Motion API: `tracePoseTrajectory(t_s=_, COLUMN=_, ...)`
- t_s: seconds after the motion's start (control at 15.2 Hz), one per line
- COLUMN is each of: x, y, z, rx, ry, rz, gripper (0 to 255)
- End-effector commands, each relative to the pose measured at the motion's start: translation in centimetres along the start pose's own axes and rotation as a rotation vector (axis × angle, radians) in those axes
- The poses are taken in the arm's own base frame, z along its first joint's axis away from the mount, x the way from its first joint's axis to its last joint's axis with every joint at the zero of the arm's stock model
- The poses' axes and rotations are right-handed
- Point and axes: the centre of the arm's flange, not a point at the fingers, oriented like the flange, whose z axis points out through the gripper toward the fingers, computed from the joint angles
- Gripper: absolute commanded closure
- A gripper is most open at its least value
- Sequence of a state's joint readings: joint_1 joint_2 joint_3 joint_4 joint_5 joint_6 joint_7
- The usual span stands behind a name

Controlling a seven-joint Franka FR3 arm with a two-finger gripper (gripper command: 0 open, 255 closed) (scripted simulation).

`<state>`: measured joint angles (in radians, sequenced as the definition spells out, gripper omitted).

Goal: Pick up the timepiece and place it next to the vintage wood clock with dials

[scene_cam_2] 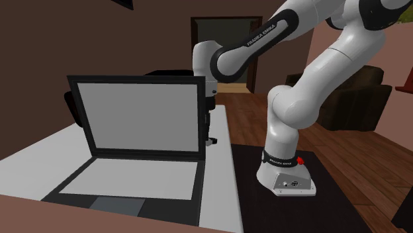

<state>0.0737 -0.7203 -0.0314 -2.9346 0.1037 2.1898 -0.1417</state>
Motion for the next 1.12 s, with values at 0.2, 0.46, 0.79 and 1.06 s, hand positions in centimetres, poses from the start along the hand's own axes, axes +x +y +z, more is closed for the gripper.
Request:
tracePoseTrajectory(t_s=0.2, x=0.0, y=0.0, z=0.0, rx=0.0, ry=0.0, rz=0.0, gripper=255)
tracePoseTrajectory(t_s=0.46, x=0.0, y=-0.1, z=-1.0, rx=0.0, ry=0.0, rz=0.0, gripper=255)
tracePoseTrajectory(t_s=0.79, x=-0.1, y=-0.4, z=-3.7, rx=0.0, ry=0.0, rz=0.0, gripper=255)
tracePoseTrajectory(t_s=1.06, x=-0.1, y=-0.6, z=-5.8, rx=0.0, ry=0.0, rz=0.0, gripper=255)
